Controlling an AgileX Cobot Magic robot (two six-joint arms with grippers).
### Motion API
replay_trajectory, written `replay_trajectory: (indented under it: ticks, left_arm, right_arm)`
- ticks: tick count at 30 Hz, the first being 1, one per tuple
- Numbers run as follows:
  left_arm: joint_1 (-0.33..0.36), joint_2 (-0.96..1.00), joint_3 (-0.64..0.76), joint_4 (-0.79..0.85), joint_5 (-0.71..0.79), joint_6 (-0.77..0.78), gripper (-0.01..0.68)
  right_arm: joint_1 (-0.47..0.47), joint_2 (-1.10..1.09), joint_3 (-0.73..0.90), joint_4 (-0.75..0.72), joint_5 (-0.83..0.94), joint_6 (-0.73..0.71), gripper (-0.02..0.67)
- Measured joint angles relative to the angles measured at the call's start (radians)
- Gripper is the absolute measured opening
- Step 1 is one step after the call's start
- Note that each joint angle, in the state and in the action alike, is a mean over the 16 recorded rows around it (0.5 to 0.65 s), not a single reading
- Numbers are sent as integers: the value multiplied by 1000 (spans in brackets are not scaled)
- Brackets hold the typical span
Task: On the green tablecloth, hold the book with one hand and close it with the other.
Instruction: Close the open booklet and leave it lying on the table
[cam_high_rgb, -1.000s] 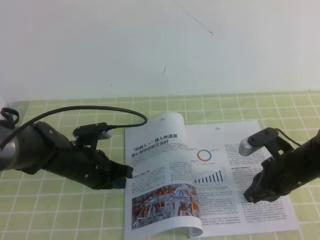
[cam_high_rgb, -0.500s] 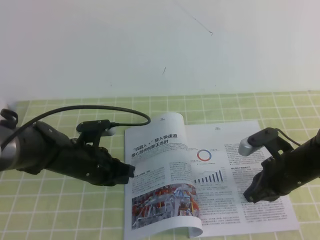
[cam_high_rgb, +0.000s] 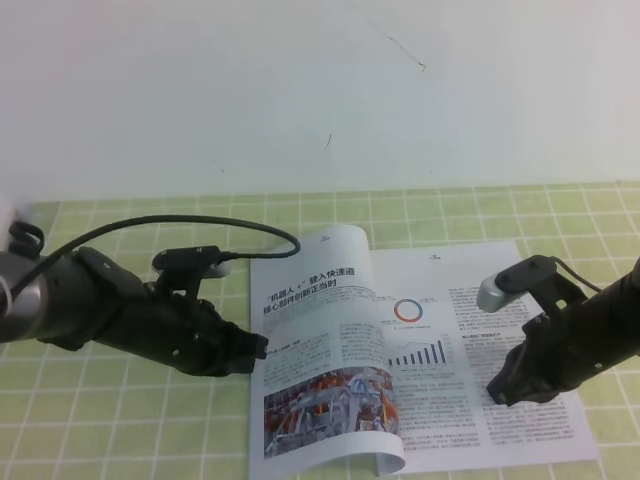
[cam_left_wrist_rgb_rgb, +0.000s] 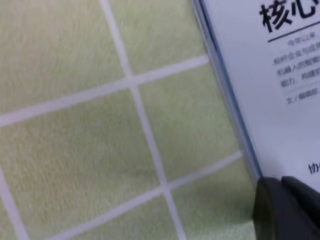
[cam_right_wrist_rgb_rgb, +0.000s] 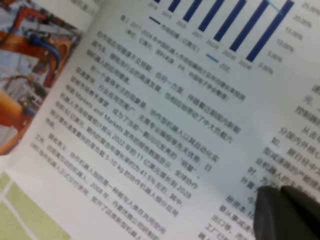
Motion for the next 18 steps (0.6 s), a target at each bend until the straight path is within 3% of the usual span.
replay_trajectory:
  ticks: [18]
  left_arm:
    - [0,41,-128,-183,131,102,-3]
  right_arm:
    - [0,1,0,3,0,0,-3]
